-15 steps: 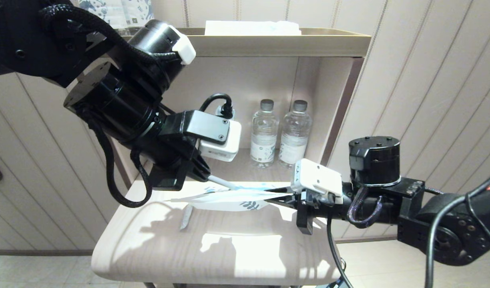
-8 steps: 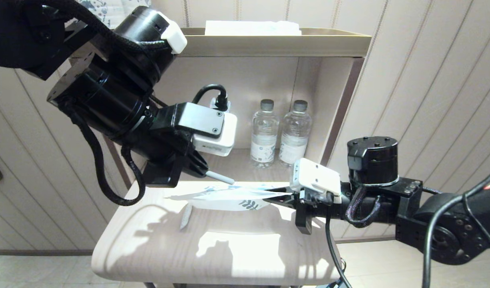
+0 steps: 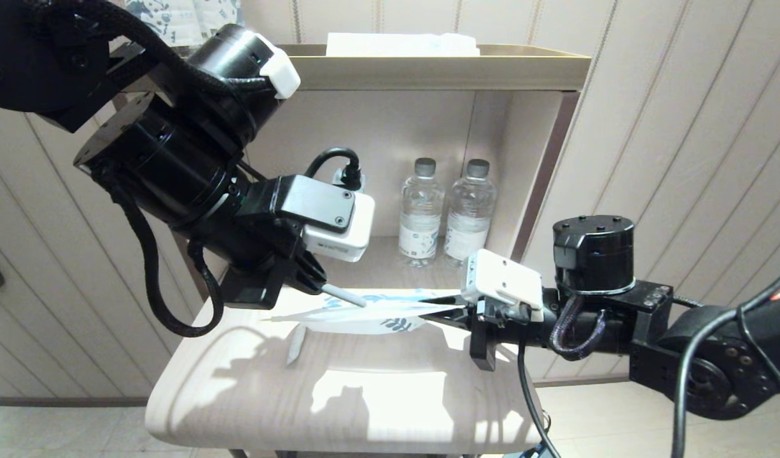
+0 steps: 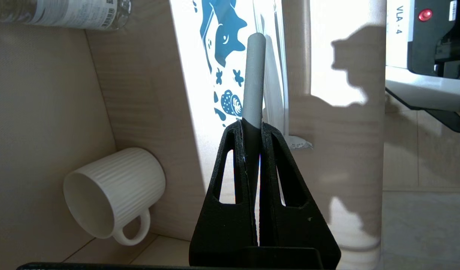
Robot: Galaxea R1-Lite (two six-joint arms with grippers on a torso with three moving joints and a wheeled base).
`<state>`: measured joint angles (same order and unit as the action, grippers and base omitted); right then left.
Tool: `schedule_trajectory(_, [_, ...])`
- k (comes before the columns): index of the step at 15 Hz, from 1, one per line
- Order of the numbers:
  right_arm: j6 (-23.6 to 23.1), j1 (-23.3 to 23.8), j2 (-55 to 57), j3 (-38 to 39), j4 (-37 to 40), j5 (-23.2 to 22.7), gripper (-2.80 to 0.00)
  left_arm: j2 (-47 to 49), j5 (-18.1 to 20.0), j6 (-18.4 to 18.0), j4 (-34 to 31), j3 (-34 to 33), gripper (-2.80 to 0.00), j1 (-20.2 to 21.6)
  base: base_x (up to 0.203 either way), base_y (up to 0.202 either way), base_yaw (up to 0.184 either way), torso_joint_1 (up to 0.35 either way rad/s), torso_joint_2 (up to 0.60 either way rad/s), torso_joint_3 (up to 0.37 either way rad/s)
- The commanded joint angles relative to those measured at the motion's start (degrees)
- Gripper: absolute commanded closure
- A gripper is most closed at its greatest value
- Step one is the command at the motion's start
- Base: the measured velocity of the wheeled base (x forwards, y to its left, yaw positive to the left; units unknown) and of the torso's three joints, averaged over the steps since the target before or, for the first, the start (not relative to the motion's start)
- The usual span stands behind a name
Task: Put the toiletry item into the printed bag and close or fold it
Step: Place the toothbrush in the storage bag
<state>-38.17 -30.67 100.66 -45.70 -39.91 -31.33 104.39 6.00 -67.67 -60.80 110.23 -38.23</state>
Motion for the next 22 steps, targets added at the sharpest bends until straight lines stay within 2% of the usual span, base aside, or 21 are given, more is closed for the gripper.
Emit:
schedule_trajectory(1, [0.1,0.0,0.3,-0.2,-0.3,-0.1,0.0,-0.1,0.1,-0.4,0.0,0.1,0.0,0.0,0.0,0.0,0.0,0.0,0.0,0.0])
schedule_trajectory(8, [0.3,0.1,0.7,-0.7,-0.3,-0.1,0.0,-1.1,-0.1,-0.6,-0.1,0.2,0.0,0.0,0.0,0.0,0.0,0.0,0.0,0.0])
schedule_trajectory(10, [0.4,0.2,0.7,-1.0,-0.3,-0.1,0.0,-1.5,-0.3,-1.8,-0.4,0.3,0.0,-0.2,0.0,0.0,0.0,0.0,0.0,0.0])
schedule_trajectory(14, [0.5,0.1,0.3,-0.9,-0.3,-0.2,0.0,-0.9,-0.7,-2.0,-2.8,0.2,0.0,-0.9,0.0,0.0,0.0,0.0,0.0,0.0])
schedule_trajectory(22, [0.5,0.2,0.2,-0.9,-0.2,-0.1,0.0,1.9,-1.9,-1.9,-1.1,0.3,0.0,-0.9,0.0,0.0,0.0,0.0,0.0,0.0])
